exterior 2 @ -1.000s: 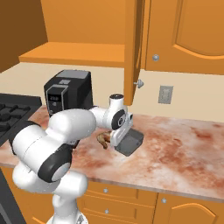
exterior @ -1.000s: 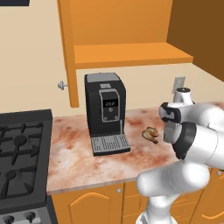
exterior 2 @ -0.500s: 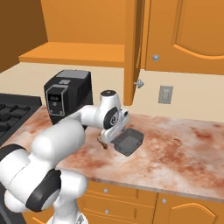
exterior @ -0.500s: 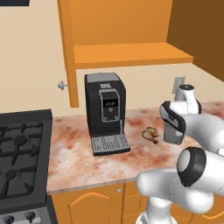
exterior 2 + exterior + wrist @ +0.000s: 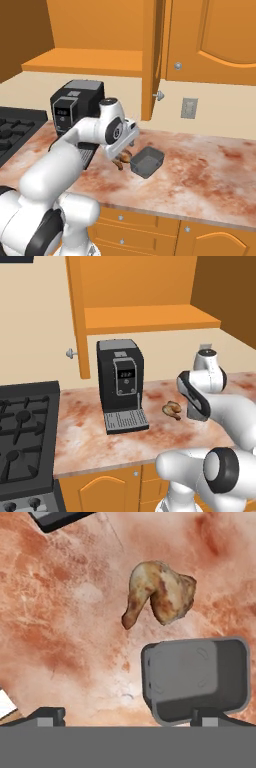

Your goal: Retrieve the tupperware from the cabinet, then place the raw meat into the tupperware to avoid contamination.

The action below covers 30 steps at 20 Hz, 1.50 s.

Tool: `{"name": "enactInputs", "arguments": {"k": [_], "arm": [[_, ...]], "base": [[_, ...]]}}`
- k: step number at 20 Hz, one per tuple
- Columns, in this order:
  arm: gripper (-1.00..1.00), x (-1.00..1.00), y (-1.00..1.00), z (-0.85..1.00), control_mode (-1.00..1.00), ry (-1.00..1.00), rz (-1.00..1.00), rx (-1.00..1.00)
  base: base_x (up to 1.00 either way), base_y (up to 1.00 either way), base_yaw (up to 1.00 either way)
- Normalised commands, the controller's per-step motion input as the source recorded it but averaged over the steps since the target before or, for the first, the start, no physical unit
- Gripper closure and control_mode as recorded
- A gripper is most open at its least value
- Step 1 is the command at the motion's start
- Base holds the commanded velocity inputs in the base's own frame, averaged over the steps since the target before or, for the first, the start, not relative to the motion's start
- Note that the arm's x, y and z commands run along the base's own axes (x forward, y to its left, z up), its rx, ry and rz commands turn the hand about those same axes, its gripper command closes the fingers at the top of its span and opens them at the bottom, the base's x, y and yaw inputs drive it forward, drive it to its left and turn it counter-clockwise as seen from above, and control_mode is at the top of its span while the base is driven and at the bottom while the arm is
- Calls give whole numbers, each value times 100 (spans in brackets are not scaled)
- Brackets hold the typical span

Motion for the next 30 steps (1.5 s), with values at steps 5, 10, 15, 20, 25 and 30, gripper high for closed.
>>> {"name": "enactInputs", "arguments": {"k": [5,10,15,20,25,30], "arm": [[-100,-6,29,21,-100,-2,-6,1],[-100,0,19,10,-100,0,-11,5],[-100,-3,16,0,-100,0,-16,6],[-100,-13,11,0,-100,0,-18,10],[-100,-13,18,-11,-100,0,-13,9],[-100,-5,21,-22,-100,-1,-9,3]], "base": [[0,0,0],[0,0,0],[0,0,0],[0,0,0],[0,0,0],[0,0,0]]}}
